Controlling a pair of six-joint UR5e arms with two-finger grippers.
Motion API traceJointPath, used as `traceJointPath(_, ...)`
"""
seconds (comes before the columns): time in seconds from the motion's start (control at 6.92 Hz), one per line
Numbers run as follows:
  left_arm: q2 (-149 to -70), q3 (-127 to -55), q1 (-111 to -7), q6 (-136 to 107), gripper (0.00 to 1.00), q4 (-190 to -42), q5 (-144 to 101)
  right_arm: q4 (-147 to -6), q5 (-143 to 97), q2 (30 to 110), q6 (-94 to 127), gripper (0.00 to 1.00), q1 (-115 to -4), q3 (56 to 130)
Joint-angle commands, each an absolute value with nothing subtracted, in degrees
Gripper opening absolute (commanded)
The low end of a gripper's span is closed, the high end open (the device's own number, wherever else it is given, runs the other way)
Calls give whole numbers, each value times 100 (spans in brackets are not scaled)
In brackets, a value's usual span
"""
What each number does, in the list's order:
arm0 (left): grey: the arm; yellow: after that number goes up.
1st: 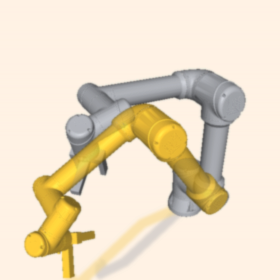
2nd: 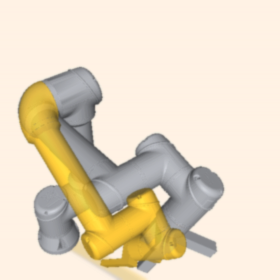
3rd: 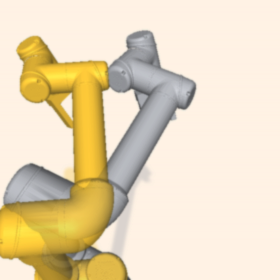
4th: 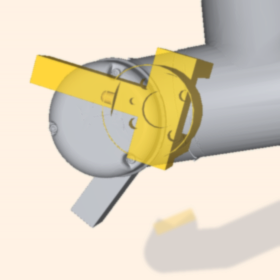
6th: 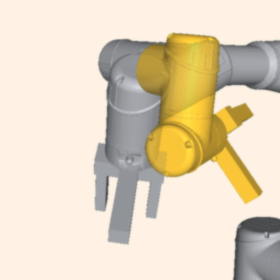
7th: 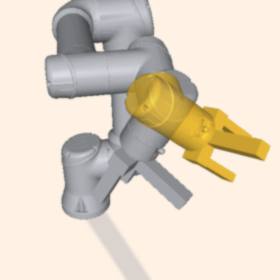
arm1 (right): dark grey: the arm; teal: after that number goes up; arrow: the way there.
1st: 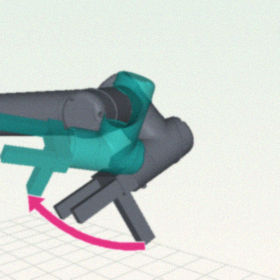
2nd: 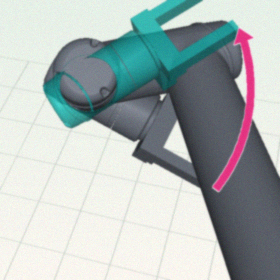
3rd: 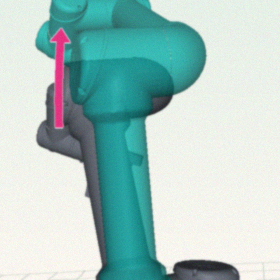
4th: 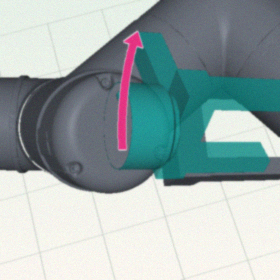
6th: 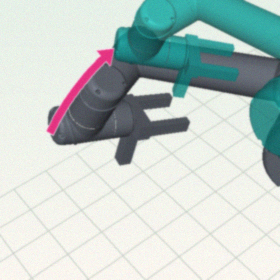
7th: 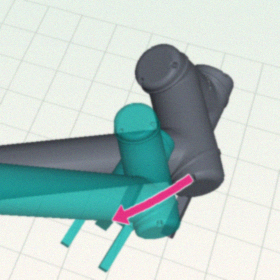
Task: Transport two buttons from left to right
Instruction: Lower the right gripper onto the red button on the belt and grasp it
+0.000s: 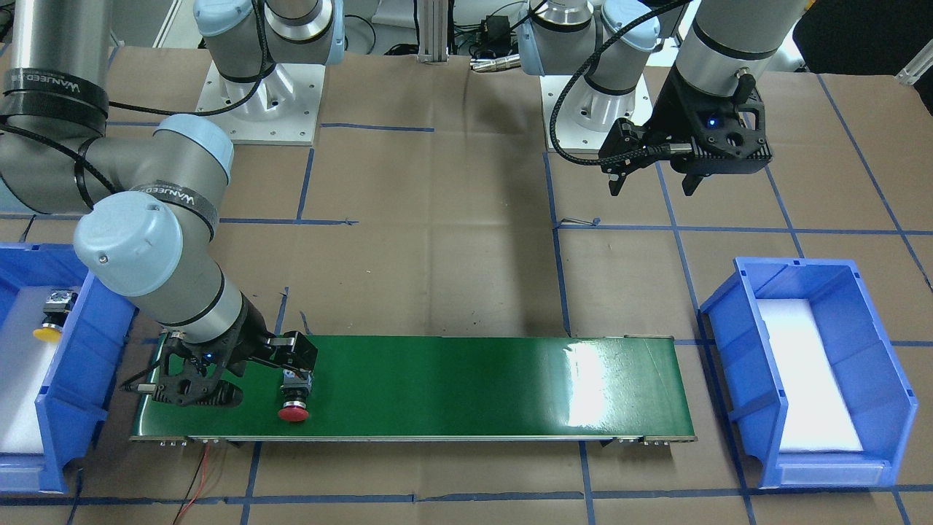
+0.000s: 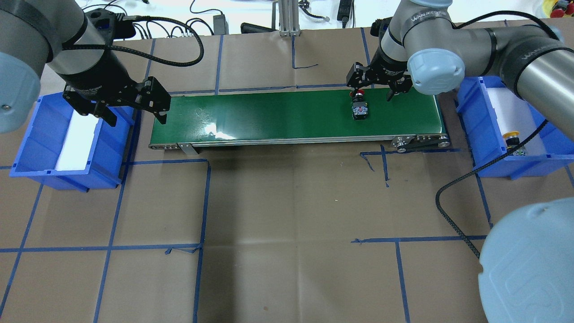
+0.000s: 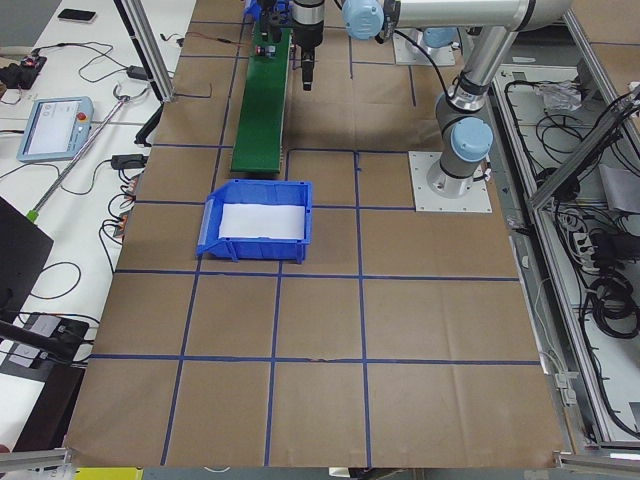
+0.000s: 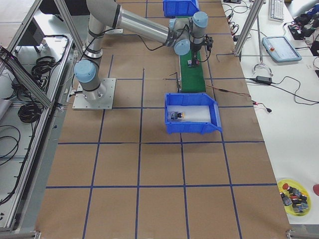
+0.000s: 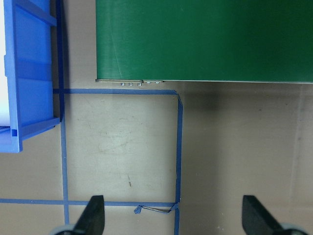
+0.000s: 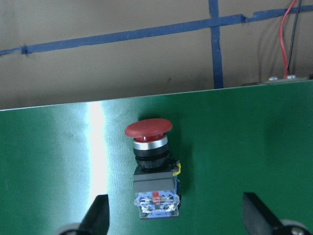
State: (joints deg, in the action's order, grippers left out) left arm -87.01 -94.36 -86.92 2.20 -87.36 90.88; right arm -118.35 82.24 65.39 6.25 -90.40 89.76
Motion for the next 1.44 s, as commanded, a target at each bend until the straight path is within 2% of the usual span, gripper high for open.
traceJointPath(0.0,-8701,-9439,-8692,220,100,-8736,9088,-12101,8235,6356,624,95,-9035,8982)
traceJointPath(0.43,-8701,-9448,-8692,220,100,-8736,9088,-12181,8296,6092,458,92,-9026,9009)
traceJointPath(0.72,-8701,-9431,-8692,220,100,-8736,9088,-12164,8997,6038,90,66,-9026,9009)
traceJointPath(0.87,-8701,-9439,-8692,220,100,-8736,9088,-12129,9000,6055,97,39,-9026,8983)
traceJointPath(1.01,-8701,-9439,-8692,220,100,-8736,9088,-12103,9000,6090,158,7,-9026,8974)
traceJointPath(1.3,-8701,-9431,-8692,220,100,-8736,9088,-11676,9209,6466,36,3,-8765,8695)
